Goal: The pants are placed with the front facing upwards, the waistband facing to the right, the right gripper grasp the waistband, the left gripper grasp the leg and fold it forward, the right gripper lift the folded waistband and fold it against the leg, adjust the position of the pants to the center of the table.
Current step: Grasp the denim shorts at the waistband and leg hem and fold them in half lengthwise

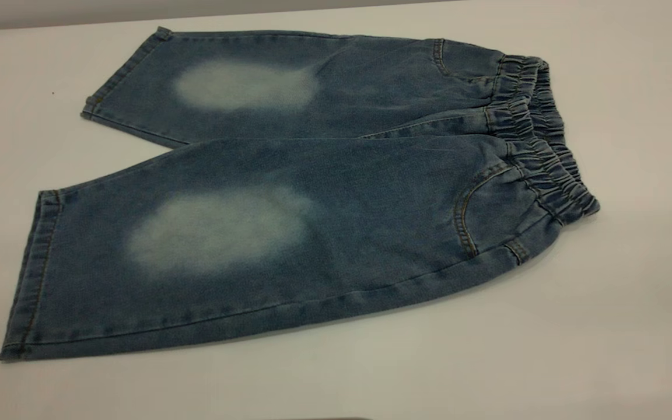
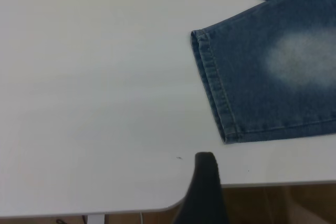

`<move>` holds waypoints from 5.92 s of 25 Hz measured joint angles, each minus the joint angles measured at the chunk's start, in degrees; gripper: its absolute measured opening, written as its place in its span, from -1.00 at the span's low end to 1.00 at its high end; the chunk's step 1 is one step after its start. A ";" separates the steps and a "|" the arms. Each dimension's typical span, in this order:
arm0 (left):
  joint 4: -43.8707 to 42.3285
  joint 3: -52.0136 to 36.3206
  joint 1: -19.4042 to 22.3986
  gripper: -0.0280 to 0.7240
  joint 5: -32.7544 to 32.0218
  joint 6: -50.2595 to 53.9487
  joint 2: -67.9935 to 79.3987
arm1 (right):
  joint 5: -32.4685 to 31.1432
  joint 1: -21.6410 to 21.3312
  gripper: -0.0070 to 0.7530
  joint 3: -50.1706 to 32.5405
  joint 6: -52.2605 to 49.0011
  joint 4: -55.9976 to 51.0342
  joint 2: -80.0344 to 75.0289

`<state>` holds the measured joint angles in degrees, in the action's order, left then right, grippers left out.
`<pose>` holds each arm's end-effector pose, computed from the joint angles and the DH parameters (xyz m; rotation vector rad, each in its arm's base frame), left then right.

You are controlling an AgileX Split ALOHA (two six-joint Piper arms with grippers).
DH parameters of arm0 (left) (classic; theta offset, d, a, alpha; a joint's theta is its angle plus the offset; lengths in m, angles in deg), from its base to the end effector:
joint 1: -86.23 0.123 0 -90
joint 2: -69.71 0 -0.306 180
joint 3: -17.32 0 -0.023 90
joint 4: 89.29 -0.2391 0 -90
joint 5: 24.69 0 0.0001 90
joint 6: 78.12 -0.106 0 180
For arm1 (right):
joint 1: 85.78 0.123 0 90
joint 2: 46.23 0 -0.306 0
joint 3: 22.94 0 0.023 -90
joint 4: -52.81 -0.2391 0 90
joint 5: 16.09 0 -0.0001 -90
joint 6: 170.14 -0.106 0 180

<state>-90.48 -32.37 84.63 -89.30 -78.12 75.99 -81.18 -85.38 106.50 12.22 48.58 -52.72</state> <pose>-0.0276 0.0028 0.2553 0.0275 2.1042 0.0083 -0.0264 0.0069 0.2507 -0.0576 2.1293 0.0695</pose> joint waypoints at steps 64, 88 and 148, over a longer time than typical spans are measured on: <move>13.26 15.32 0.00 0.58 42.84 -4.67 71.83 | 29.52 0.00 0.51 7.98 55.99 -76.32 -96.00; 13.26 15.32 0.00 0.58 42.84 -4.67 71.83 | 25.53 -12.17 0.51 11.33 78.37 -92.39 -122.37; 10.84 4.39 0.00 0.58 33.42 2.12 91.83 | 13.44 -10.08 -0.88 13.87 88.42 -98.99 -129.91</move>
<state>-79.65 -27.97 84.63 -55.88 -76.00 167.82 -67.74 -95.46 120.37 100.64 -50.41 -182.62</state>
